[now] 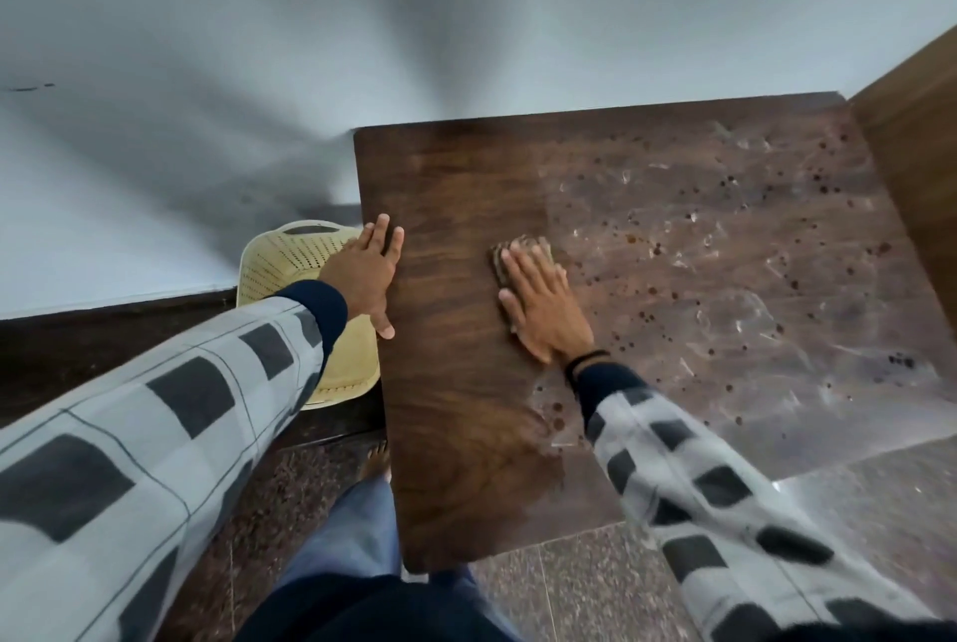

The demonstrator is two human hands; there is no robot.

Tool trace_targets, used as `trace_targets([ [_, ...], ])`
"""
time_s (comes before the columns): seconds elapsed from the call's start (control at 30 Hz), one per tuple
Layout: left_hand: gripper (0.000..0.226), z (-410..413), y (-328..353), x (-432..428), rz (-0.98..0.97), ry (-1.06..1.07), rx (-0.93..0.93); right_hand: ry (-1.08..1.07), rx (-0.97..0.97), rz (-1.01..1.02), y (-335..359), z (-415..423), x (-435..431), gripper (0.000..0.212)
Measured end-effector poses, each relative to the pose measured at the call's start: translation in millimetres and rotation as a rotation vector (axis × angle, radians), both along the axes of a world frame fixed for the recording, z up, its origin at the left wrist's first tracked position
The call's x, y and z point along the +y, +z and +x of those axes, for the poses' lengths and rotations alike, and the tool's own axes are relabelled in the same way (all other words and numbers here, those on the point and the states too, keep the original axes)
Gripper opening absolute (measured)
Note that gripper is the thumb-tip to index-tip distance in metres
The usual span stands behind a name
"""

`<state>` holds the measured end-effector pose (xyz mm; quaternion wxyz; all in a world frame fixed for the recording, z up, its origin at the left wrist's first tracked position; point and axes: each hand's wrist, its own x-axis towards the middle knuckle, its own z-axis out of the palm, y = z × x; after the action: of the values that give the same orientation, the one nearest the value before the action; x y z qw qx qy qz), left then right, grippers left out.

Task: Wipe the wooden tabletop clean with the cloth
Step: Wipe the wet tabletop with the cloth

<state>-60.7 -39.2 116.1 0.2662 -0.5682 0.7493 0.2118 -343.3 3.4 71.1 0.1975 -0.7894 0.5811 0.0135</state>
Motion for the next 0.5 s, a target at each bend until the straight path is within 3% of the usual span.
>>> trace_targets([
  [0.1,0.162,-0.8,-0.3,0.2,0.010,0.002,-0.011,0.218,0.015,-0.086,-14.8,-2.7,64.3,0.057],
  [0.17,0.162,-1.1,-1.8,0.0,0.008,0.002,-0.016,0.439,0.061,-0.109,-15.8,-25.5,59.3,0.057],
  [0.23,0.162,-1.9,-2.4,-1.1,0.003,-0.003,-0.021,0.525,0.132,-0.098,-9.6,-40.6,27.2,0.059],
  [0.37,0.161,0.9,-3.4,-0.8,-0.003,-0.015,-0.009,0.002,0.038,-0.026,-4.9,-21.0,19.5,0.057],
  [0.5,0.159,2.6,-1.5,0.4,0.007,-0.015,0.006,0.086,0.014,-0.104,-17.9,-1.2,84.2,0.058],
])
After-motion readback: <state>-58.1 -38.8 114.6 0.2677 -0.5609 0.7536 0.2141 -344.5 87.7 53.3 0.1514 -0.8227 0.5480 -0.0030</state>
